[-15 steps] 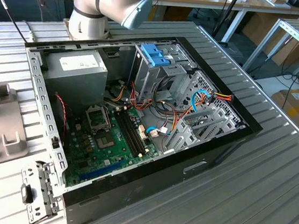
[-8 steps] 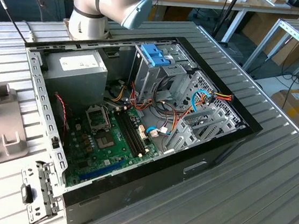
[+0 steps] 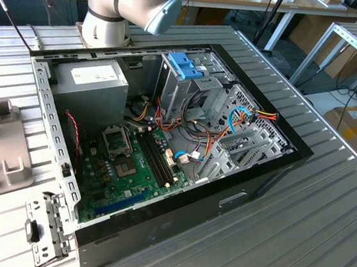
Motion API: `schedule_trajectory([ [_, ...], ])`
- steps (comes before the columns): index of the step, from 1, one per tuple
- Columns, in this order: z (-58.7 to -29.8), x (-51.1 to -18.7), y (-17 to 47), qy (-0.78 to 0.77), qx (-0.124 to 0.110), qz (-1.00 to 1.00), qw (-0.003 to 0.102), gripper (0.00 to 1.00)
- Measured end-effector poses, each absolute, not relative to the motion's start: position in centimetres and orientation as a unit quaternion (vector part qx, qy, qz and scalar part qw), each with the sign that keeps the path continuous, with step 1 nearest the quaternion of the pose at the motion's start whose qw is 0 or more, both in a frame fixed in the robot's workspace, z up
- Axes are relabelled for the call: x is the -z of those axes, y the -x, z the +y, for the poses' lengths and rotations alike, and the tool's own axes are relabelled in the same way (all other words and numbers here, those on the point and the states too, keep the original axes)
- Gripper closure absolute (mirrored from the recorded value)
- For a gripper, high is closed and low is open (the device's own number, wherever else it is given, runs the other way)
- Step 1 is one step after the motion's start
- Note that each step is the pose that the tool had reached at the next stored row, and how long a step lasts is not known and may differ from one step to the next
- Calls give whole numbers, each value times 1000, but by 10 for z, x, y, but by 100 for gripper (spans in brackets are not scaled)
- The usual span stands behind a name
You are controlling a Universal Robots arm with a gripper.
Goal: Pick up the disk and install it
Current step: 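Reach for the disk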
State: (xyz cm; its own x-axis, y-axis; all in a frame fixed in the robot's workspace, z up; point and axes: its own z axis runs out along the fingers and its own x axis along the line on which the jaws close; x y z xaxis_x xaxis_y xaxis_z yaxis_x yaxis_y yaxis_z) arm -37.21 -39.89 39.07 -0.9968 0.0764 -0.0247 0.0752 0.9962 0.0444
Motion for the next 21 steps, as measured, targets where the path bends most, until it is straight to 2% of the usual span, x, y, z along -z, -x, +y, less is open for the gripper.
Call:
schedule_trajectory([
  [21,-390,-390,388,-38,-22,999,13,89],
])
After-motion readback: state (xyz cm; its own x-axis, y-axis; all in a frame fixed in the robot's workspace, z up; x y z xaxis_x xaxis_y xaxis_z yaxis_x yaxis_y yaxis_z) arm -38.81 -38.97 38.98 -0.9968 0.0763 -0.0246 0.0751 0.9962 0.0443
